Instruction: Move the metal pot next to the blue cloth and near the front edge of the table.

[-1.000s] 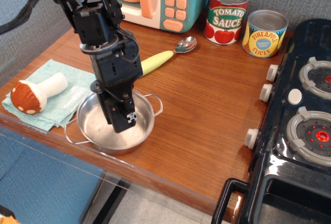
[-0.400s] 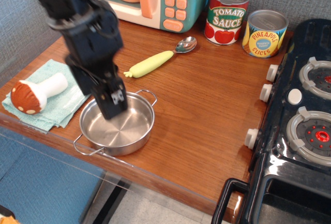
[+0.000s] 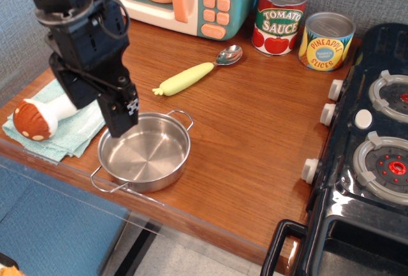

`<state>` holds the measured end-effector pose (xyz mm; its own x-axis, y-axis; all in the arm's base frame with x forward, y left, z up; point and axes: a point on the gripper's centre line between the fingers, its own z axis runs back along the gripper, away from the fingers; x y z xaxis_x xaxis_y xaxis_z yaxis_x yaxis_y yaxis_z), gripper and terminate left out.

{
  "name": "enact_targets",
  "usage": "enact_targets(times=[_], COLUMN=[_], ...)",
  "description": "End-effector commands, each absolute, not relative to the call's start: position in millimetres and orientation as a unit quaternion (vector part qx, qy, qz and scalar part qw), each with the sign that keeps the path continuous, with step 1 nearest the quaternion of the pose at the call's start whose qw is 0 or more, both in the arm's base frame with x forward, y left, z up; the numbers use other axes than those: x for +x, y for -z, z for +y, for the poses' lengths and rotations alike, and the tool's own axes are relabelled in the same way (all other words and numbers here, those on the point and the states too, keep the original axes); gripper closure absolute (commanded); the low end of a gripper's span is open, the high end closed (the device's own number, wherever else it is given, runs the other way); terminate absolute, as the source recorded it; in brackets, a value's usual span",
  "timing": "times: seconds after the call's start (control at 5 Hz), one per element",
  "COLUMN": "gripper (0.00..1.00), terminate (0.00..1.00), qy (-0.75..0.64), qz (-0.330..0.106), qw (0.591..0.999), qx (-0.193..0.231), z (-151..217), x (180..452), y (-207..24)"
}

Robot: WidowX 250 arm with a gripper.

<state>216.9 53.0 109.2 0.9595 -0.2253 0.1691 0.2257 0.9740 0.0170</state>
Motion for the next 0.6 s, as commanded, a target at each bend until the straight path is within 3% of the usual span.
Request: enact_targets(times=[0.0,0.2,0.4], gripper=[0.00,0.00,0.00], terminate=[0.00,0.00,1.00], qy=[0.091,0.091,0.091], qz=[-0.096,-0.096,-0.096], qw=[0.991,0.991,0.991], qx=[0.010,0.010,0.010], z=[62.1,62.1,62.1], x=[212.5,212.5,212.5], y=[-122.1,-122.1,-122.1])
